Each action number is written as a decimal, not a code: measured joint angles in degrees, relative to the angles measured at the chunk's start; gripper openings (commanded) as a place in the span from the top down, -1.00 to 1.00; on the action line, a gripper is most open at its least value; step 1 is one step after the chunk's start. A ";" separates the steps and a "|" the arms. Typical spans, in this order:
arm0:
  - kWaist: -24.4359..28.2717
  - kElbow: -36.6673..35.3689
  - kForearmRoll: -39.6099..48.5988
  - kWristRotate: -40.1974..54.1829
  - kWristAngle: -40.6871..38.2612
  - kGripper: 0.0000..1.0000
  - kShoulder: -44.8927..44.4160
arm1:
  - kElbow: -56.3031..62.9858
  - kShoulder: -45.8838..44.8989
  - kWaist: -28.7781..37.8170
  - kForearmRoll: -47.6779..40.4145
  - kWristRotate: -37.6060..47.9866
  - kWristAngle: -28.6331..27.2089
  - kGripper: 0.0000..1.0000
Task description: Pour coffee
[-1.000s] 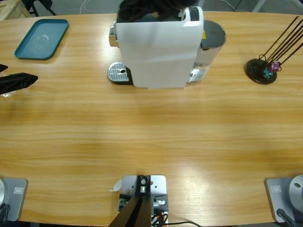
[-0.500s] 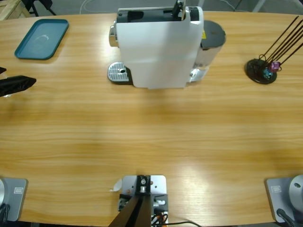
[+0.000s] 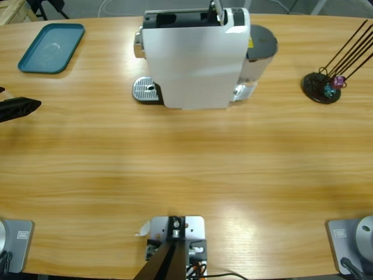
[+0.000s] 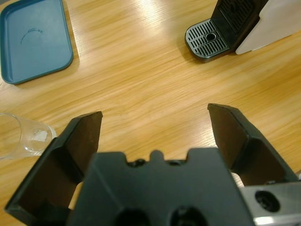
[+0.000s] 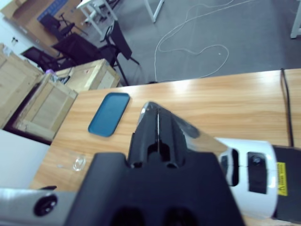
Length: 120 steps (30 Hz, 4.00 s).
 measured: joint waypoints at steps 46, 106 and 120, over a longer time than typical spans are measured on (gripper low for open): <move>-0.01 0.02 0.00 -0.18 -0.01 -0.95 -0.05 | -7.41 14.44 -1.10 9.58 -2.96 8.97 1.00; 28.43 9.65 -16.37 -19.49 26.41 -1.00 21.62 | -8.73 -1.02 2.66 39.70 -23.42 15.24 -1.00; 28.43 14.01 -30.12 -18.79 26.41 -0.66 28.96 | -13.65 3.19 2.66 40.49 -23.42 15.24 -1.00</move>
